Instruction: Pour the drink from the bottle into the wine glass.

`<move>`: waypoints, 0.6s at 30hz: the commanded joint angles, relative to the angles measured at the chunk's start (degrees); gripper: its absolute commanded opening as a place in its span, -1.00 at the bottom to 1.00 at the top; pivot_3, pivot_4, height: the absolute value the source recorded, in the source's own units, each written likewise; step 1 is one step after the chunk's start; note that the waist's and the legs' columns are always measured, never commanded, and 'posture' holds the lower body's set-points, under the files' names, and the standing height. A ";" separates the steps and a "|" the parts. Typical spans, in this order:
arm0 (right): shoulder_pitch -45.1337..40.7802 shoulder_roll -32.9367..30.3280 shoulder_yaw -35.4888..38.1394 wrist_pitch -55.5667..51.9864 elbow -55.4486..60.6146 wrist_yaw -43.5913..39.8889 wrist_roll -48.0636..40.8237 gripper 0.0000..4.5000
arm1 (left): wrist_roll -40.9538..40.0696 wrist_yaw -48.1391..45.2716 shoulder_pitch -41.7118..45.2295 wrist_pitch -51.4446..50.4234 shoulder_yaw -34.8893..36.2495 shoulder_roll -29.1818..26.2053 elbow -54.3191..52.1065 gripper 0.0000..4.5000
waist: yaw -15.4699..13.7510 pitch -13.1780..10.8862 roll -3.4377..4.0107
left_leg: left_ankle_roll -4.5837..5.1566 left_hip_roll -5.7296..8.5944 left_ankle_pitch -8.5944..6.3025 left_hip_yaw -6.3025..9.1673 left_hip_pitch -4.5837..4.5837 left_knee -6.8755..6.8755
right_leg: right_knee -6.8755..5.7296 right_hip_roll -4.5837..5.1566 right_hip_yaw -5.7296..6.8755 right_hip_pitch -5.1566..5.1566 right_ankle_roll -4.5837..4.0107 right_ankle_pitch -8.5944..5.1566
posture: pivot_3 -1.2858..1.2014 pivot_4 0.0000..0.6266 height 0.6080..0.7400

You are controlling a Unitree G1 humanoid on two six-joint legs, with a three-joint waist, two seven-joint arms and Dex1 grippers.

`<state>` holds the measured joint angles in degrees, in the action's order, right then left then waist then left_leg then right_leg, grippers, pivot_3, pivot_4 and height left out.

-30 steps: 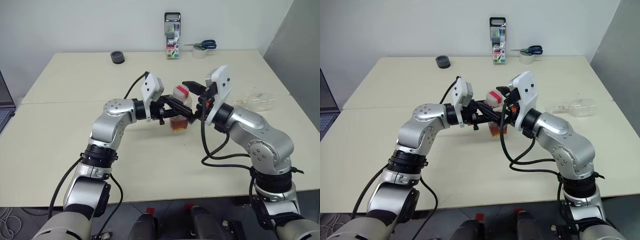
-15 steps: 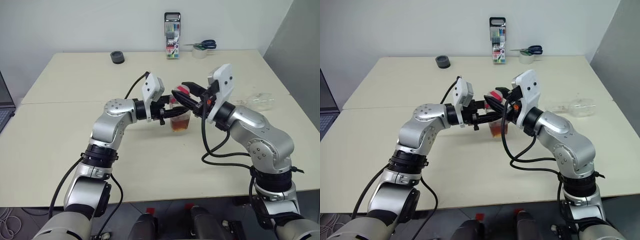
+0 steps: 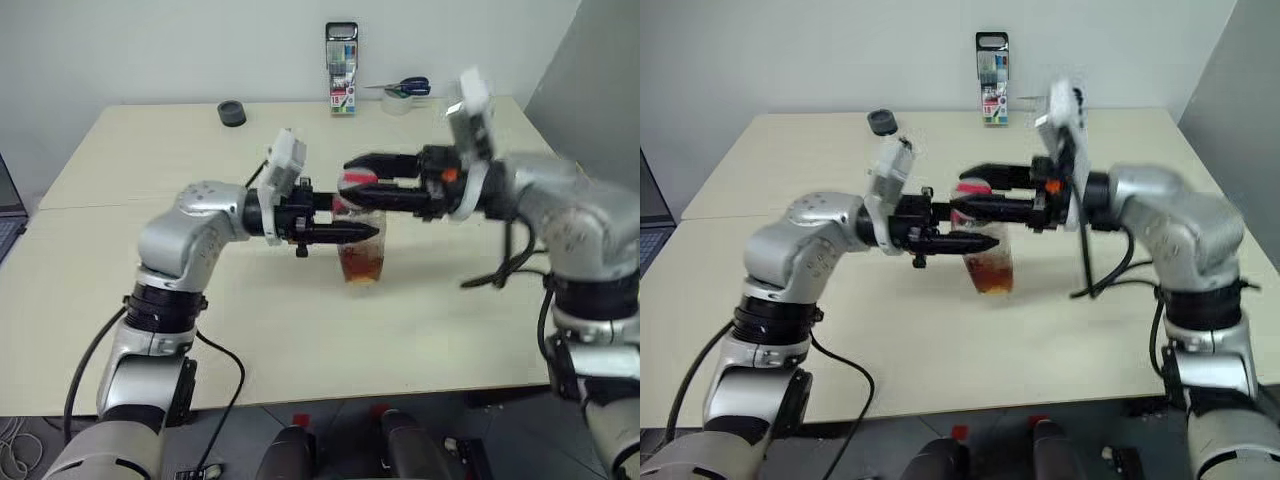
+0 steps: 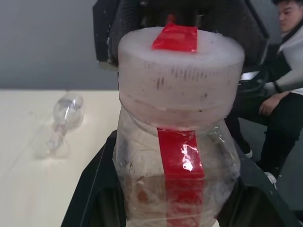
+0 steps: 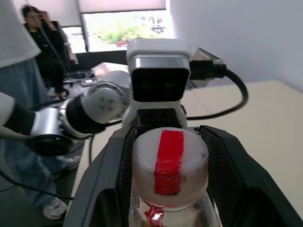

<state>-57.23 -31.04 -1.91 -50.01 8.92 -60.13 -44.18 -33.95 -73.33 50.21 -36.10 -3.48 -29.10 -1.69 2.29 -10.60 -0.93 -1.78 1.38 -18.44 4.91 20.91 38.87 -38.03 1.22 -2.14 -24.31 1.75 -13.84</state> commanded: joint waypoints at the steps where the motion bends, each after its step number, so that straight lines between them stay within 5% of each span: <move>1: 2.28 -1.89 0.36 -3.05 1.55 -1.93 -2.67 0.45 | -1.68 0.03 0.49 0.35 0.47 0.35 -2.20 -0.17 | -0.27 0.00 -0.01 | 0.00 0.02 0.00 -0.01 0.01 0.01 | 0.01 0.04 -0.01 0.01 0.00 0.00 | 0.03 -0.52 1.00; 5: 8.19 -4.52 5.57 -5.75 7.41 4.86 -4.08 0.99 | -1.06 2.03 -2.69 0.69 0.90 -0.69 -4.09 -0.17 | -0.68 -0.01 -0.02 | -0.10 0.09 0.05 -0.02 0.16 0.09 | 0.02 0.27 -0.03 -0.09 0.01 0.01 | 0.03 -0.52 1.00; 10: 15.24 -1.70 10.20 -5.70 17.14 18.80 -3.67 0.99 | 0.83 5.85 -5.98 2.79 0.47 -0.35 -4.92 -0.17 | -0.58 -0.01 -0.02 | -0.11 0.07 0.06 -0.04 0.17 0.05 | -0.02 0.30 -0.07 -0.15 0.01 0.01 | 0.03 -0.52 1.00; 18: 18.10 3.97 6.64 -2.41 27.59 34.15 2.84 0.99 | 3.86 9.71 -7.43 5.68 -0.74 1.15 -3.43 -0.17 | -0.61 -0.01 -0.02 | -0.13 0.06 0.06 -0.10 0.14 0.05 | -0.07 0.28 -0.10 -0.17 0.01 0.01 | 0.03 -0.52 1.00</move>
<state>-38.37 -26.73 5.61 -54.43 33.85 -27.60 -43.12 -30.08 -64.14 42.14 -32.03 -4.39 -28.59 -3.91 1.68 -10.61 -0.95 -1.91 1.45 -18.37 4.80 21.05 38.92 -38.09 1.50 -2.25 -24.47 1.76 -13.84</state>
